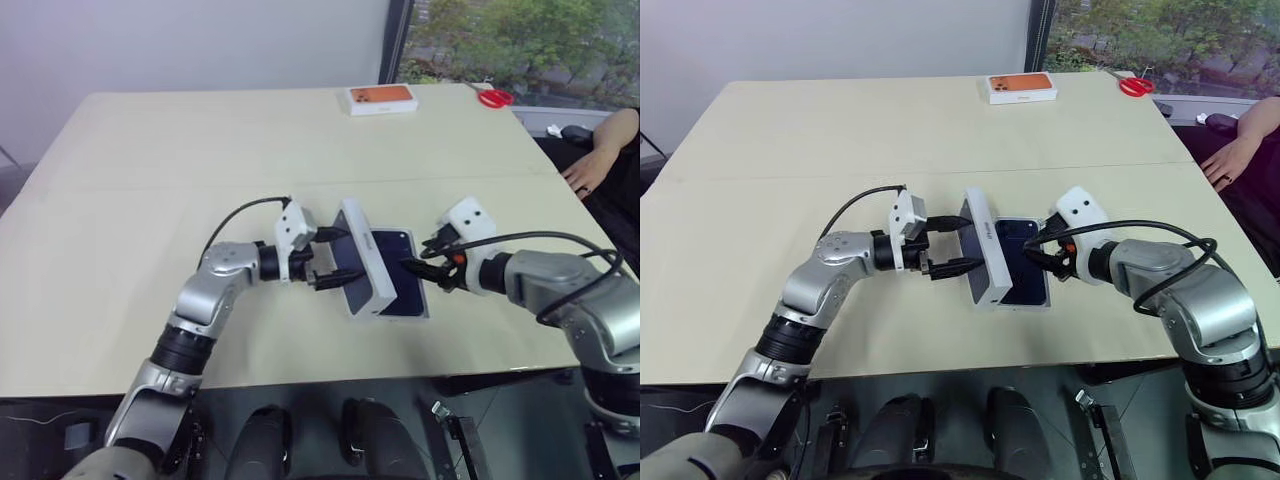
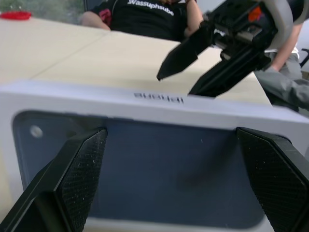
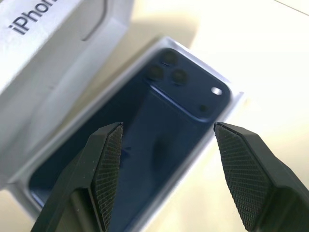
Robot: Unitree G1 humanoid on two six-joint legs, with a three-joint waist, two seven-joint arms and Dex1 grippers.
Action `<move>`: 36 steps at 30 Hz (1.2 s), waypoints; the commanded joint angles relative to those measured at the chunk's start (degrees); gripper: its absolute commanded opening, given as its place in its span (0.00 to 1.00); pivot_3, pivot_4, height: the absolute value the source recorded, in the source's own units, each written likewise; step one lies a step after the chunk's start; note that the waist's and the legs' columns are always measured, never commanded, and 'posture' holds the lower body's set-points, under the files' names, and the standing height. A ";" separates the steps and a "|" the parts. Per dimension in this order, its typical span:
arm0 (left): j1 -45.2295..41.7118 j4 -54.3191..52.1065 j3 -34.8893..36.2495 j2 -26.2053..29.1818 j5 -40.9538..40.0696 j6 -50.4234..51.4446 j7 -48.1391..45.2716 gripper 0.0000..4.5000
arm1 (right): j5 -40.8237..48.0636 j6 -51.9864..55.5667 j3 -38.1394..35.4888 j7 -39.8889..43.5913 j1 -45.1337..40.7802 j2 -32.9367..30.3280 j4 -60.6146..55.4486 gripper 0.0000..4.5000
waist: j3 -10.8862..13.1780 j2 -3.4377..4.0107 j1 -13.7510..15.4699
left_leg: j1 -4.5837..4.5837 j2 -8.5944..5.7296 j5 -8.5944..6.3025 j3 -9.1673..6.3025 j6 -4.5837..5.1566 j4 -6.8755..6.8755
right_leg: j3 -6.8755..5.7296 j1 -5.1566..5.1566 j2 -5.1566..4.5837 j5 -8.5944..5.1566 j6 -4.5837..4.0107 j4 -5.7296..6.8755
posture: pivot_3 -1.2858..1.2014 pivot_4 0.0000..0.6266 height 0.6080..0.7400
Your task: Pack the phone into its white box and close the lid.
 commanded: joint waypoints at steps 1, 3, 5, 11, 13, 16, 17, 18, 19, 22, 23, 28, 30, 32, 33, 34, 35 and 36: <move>-1.36 -0.28 -0.92 -1.12 0.28 -1.41 -0.23 1.00 | -1.20 -1.70 -2.96 0.34 0.16 -1.71 0.04 0.70 | 0.00 0.00 -0.01 | 0.00 0.00 0.00 0.00 0.00 0.00 | 0.00 0.00 0.00 0.00 0.00 0.00 | 0.52 0.24 1.00; -1.34 -0.15 -1.04 -1.28 0.29 -1.55 -0.35 1.00 | -1.54 -1.71 -3.35 0.24 0.28 -1.90 0.42 0.70 | 0.00 0.00 -0.14 | 0.00 0.00 0.00 0.00 0.00 0.00 | 0.01 0.00 0.01 0.00 0.00 0.00 | 0.52 0.24 1.00; -1.34 -0.09 -0.66 -1.41 -0.12 -1.34 -0.32 1.00 | -2.24 -1.56 -3.85 -0.32 0.32 -1.93 1.41 0.70 | 0.00 0.00 -0.20 | 0.03 0.01 0.00 0.00 0.00 0.00 | 0.02 0.00 0.03 0.00 0.00 0.02 | 0.52 0.24 1.00; -1.81 -0.58 3.47 -0.88 -2.68 0.60 1.51 1.00 | -4.09 -2.19 -4.69 -1.11 -0.04 -2.21 3.98 0.70 | 0.00 0.00 -0.09 | 0.03 0.01 0.00 0.00 0.00 0.00 | 0.03 0.00 0.02 0.00 0.00 0.02 | 0.52 0.24 1.00; -1.99 -0.97 4.90 -0.33 -3.25 1.23 2.33 1.00 | -4.24 -2.35 -4.82 -0.92 -0.24 -2.21 4.15 0.70 | 0.00 0.00 -0.15 | 0.03 0.02 0.00 0.00 0.00 0.00 | 0.03 0.00 0.02 0.00 0.00 0.03 | 0.52 0.24 1.00; -1.90 -1.36 8.72 4.32 -2.52 3.20 4.78 1.00 | -4.72 -2.78 -4.75 -0.87 -0.46 -2.01 4.38 0.70 | 0.00 0.00 -0.32 | 0.04 0.03 0.00 -0.01 0.00 0.00 | 0.03 0.00 0.03 0.00 0.00 0.04 | 0.52 0.24 1.00; -1.77 -1.14 8.96 5.97 -2.04 4.22 5.16 1.00 | -4.88 -2.97 -4.68 -0.85 -0.53 -1.94 4.50 0.70 | 0.00 0.00 -0.39 | 0.06 0.03 0.00 0.01 0.00 -0.01 | 0.04 0.00 0.04 0.00 0.00 0.05 | 0.52 0.24 1.00; -1.60 -0.89 8.80 7.09 -1.53 4.75 5.52 1.00 | -4.96 -3.11 -4.63 -0.81 -0.57 -1.85 4.58 0.70 | 0.00 0.00 -0.37 | 0.08 0.03 0.00 0.01 0.00 -0.01 | 0.03 0.00 0.04 0.00 0.00 0.05 | 0.52 0.24 1.00; -1.35 -0.54 8.62 8.18 -0.95 5.08 5.96 0.94 | -4.95 -3.38 -4.52 -0.67 -0.60 -1.76 4.63 0.70 | 0.00 0.00 -0.25 | 0.08 0.04 0.00 0.01 0.00 -0.01 | 0.03 0.00 0.05 0.00 0.00 0.06 | 0.52 0.24 1.00; 0.51 -0.72 8.56 11.15 0.25 5.03 5.84 0.71 | -4.84 -3.81 -4.21 -0.61 -0.80 -1.30 4.56 0.58 | 0.00 0.00 0.02 | 0.06 0.01 0.00 0.01 0.00 -0.01 | 0.01 0.02 0.01 0.00 0.00 0.04 | 0.52 0.24 1.00; 1.20 -1.23 7.89 11.92 0.21 5.50 4.88 0.57 | -4.92 -3.90 -3.98 -0.55 -1.00 -1.34 4.64 0.50 | 0.00 0.00 -0.04 | 0.06 0.00 0.00 0.02 0.00 -0.01 | 0.01 0.03 0.00 0.00 0.00 0.02 | 0.52 0.24 1.00; 1.62 -2.72 1.28 11.75 2.23 7.98 2.57 0.01 | -4.95 -4.07 -2.30 0.98 -2.22 -2.21 4.27 0.00 | 0.00 0.00 0.58 | 0.04 -0.02 0.01 0.04 -0.02 0.00 | 0.02 0.03 -0.03 0.00 0.00 0.00 | 0.52 0.24 1.00; 0.58 -1.57 -1.76 10.82 4.61 8.63 3.35 0.01 | -5.75 -4.09 -0.37 1.65 -2.14 -3.15 3.20 0.00 | 0.00 0.01 0.85 | 0.06 -0.02 0.01 0.05 -0.02 0.01 | 0.03 0.04 -0.03 0.00 0.00 -0.01 | 0.52 0.24 1.00; -0.66 -0.45 -3.75 9.41 6.21 9.21 4.28 0.01 | -7.50 -4.92 2.47 2.20 -1.64 -4.74 1.67 0.00 | 0.00 0.00 1.17 | 0.06 -0.03 0.01 0.05 -0.01 0.01 | 0.03 0.04 -0.02 0.00 0.00 -0.01 | 0.52 0.24 1.00; -1.24 -0.12 -4.71 8.68 6.91 9.24 4.39 0.01 | -7.88 -4.82 3.26 2.05 -1.58 -4.75 1.34 0.00 | 0.00 0.00 1.14 | 0.03 -0.03 0.01 0.03 -0.02 0.01 | 0.01 0.03 -0.01 0.00 0.00 -0.01 | 0.52 0.24 1.00; -1.55 -0.02 -5.38 8.26 7.38 9.21 4.26 0.01 | -8.00 -4.48 3.62 1.85 -1.73 -4.61 1.20 0.00 | 0.00 0.00 1.11 | 0.03 -0.03 0.01 0.02 -0.02 0.01 | 0.01 0.03 -0.01 0.00 0.00 -0.01 | 0.52 0.24 1.00; -1.92 -0.09 -6.35 7.82 8.04 8.98 4.08 0.01 | -8.26 -4.06 4.16 1.58 -1.91 -4.41 1.16 0.00 | 0.00 0.00 1.09 | 0.03 -0.03 0.01 0.03 -0.01 0.01 | 0.01 0.03 -0.01 0.00 0.00 -0.01 | 0.52 0.24 1.00; -2.25 -0.11 -7.12 7.37 8.56 8.89 4.01 0.01 | -8.56 -3.70 4.69 1.36 -2.03 -4.22 1.14 0.00 | 0.00 0.00 1.08 | 0.04 -0.03 0.01 0.03 -0.02 0.01 | 0.02 0.03 -0.01 0.00 0.00 0.00 | 0.52 0.24 1.00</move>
